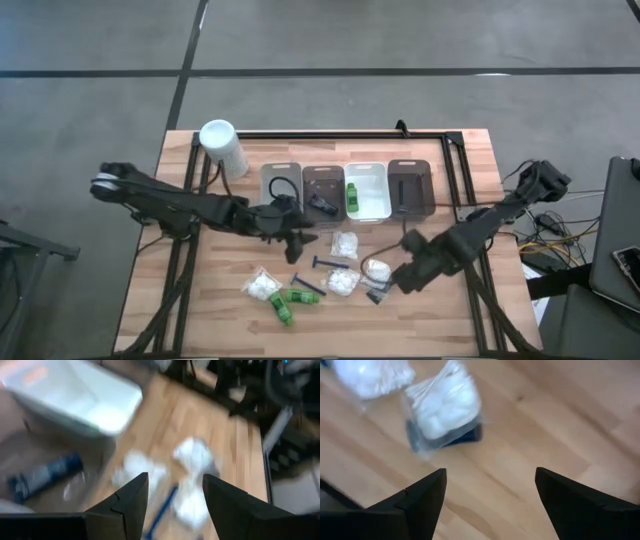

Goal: Pick & Place Travel size toiletries
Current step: Put the top blue razor into the right black bin

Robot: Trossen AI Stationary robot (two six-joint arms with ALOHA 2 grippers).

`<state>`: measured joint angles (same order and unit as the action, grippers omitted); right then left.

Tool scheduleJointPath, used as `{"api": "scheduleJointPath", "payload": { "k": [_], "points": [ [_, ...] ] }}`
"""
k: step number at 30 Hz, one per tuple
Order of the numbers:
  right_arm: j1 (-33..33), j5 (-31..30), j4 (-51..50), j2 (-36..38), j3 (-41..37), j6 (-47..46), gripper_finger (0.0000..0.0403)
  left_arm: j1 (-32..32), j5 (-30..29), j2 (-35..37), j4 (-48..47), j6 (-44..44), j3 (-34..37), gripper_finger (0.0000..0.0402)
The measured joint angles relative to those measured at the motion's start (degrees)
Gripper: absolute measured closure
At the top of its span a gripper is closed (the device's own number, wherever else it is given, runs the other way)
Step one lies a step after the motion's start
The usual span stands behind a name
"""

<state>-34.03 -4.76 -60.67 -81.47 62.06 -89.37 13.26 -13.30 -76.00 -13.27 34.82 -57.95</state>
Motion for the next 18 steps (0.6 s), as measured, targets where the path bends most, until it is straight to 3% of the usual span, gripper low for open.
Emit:
{"api": "scheduleJointPath", "payload": {
  "k": [3,7,12,18],
  "points": [
    [-0.27,0.81,2.54,-2.08,-0.01,-0.84,0.0113,0.73,4.77,0.82,-8.19,-0.66,0.13,0.0209],
    [-0.22,0.75,2.82,-4.03,1.05,-2.04,0.0119,3.66,5.73,-0.29,-13.82,-8.17,0.49,0.0209],
    [-0.23,0.44,3.24,-5.05,1.98,-4.28,0.0114,6.13,6.76,-5.11,-7.86,-22.61,1.55,0.0209],
    [-2.15,-1.21,3.27,-4.69,4.26,-8.12,0.0093,4.74,7.0,-13.09,-1.4,-27.49,0.33,0.0209]
  ]
}}
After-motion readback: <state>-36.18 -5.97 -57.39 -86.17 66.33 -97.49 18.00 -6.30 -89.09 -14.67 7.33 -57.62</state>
